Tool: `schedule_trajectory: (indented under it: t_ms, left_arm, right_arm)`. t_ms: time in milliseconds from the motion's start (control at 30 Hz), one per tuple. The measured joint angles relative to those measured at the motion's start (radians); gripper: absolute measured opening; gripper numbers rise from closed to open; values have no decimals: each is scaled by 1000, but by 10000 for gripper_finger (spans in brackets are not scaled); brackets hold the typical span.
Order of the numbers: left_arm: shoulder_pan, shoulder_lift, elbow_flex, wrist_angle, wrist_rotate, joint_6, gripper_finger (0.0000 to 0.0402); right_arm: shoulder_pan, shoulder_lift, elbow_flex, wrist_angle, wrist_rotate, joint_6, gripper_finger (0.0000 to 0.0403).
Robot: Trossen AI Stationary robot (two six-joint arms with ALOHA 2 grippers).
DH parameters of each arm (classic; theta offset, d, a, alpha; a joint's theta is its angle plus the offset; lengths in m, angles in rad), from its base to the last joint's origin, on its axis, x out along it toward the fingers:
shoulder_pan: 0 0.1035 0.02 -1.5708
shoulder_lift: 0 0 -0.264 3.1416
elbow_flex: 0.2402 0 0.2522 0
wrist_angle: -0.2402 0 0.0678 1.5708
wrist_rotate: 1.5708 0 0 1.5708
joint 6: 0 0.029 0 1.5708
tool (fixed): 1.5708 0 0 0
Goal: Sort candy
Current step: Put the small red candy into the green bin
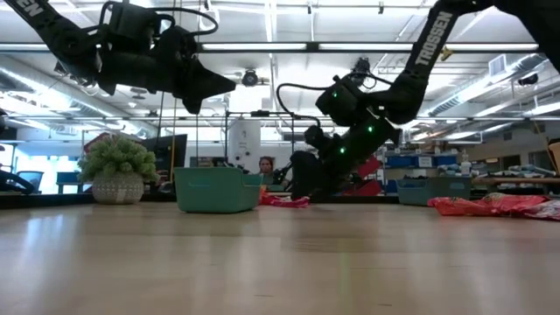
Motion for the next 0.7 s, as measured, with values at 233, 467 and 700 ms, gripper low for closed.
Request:
schedule_trajectory:
  t_ms: [233, 467, 700]
  left_arm:
    - [0, 0, 0, -13, 0, 3, 0]
    - [0, 0, 0, -19, -2, 5, 0]
    - [0, 0, 0, -13, -3, -1, 0]
  right_arm:
    - [-12, 32, 2, 24, -3, 12, 241]
    - [-6, 33, 1, 35, -39, 3, 137]
    - [25, 14, 1, 38, -110, -34, 16]
